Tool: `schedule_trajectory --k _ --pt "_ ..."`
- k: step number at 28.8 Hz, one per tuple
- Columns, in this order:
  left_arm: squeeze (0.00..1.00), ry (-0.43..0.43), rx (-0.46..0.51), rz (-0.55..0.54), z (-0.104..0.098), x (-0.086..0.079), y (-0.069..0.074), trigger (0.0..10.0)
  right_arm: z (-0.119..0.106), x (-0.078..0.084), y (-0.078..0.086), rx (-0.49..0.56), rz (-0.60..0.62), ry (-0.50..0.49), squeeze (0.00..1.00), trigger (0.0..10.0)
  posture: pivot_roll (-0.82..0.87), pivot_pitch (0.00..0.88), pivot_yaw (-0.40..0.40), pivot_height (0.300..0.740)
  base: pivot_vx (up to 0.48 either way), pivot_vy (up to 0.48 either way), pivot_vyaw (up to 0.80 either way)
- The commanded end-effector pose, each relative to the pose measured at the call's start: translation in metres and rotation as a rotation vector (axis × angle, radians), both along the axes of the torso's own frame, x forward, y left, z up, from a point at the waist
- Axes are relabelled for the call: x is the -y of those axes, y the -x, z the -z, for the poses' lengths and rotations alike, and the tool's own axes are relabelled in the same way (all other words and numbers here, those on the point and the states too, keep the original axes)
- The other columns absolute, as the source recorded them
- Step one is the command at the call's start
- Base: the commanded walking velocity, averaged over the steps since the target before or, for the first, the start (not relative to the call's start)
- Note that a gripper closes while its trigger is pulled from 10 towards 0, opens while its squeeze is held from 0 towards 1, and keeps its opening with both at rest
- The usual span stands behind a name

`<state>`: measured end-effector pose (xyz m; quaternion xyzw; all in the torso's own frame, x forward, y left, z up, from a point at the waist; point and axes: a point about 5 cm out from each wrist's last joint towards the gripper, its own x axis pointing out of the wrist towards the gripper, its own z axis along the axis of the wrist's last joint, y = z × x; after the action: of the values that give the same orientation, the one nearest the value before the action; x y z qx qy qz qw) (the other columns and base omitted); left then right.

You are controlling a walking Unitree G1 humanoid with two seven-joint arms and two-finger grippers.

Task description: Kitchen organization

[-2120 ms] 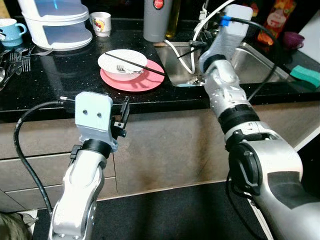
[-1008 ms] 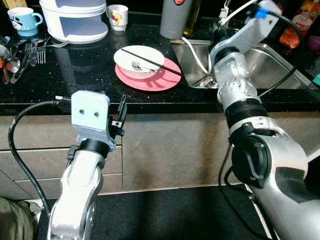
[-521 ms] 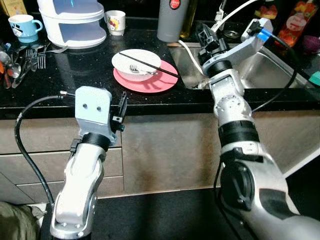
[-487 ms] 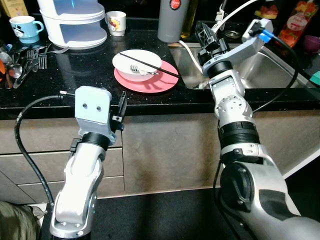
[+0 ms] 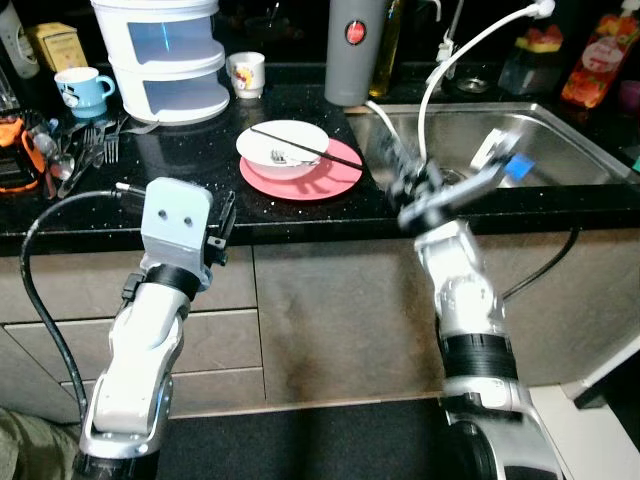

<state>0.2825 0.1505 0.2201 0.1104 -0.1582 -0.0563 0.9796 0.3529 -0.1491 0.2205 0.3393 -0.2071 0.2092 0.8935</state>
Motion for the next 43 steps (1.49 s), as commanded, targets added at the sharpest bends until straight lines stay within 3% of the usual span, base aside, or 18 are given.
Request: schedule_trajectory --k 1,7,8,9,12,21,34,43 --pt "0.0 -0.015 -0.006 0.003 0.003 -0.001 0.0 10.0 -0.002 0.006 0.005 -0.003 0.009 0.013 0.0 10.0 0.13 0.0 0.01 0.74 0.0 0.0 0.0" --pt "0.0 -0.02 -0.034 0.002 0.013 -0.003 0.007 10.0 0.009 0.021 0.02 -0.032 0.03 0.014 0.0 10.0 0.13 0.0 0.017 0.74 0.0 0.0 0.0" --pt "0.0 -0.022 -0.036 0.005 0.015 -0.003 0.008 10.0 0.01 0.022 0.024 -0.04 0.022 -0.023 0.0 10.0 0.13 0.0 0.017 0.74 0.0 0.0 0.0" --pt "0.0 -0.023 -0.041 0.006 0.018 -0.004 0.009 10.0 0.013 0.025 0.029 -0.06 -0.016 -0.144 0.0 10.0 0.13 0.0 0.016 0.74 0.0 0.0 0.0" --pt "0.0 -0.019 -0.037 0.004 0.019 -0.005 0.011 10.0 0.013 0.027 0.033 -0.06 -0.027 -0.218 0.0 10.0 0.13 0.0 0.017 0.74 0.0 0.0 0.0" --pt "0.0 0.005 -0.069 -0.013 0.032 -0.01 0.019 10.0 0.005 0.019 0.031 -0.047 -0.063 -0.169 0.0 10.0 0.14 0.0 0.005 0.74 0.0 0.0 0.0" --pt "0.0 0.028 -0.095 -0.038 0.043 -0.014 0.024 10.0 -0.002 0.013 0.024 -0.047 -0.088 -0.136 0.0 10.0 0.15 0.0 -0.008 0.74 0.341 0.0 0.0" --pt "0.0 0.028 -0.115 -0.045 0.05 -0.013 0.029 10.0 -0.035 0.022 0.016 0.061 -0.115 -0.203 0.0 10.0 0.16 0.0 -0.014 0.74 0.356 0.0 0.0"
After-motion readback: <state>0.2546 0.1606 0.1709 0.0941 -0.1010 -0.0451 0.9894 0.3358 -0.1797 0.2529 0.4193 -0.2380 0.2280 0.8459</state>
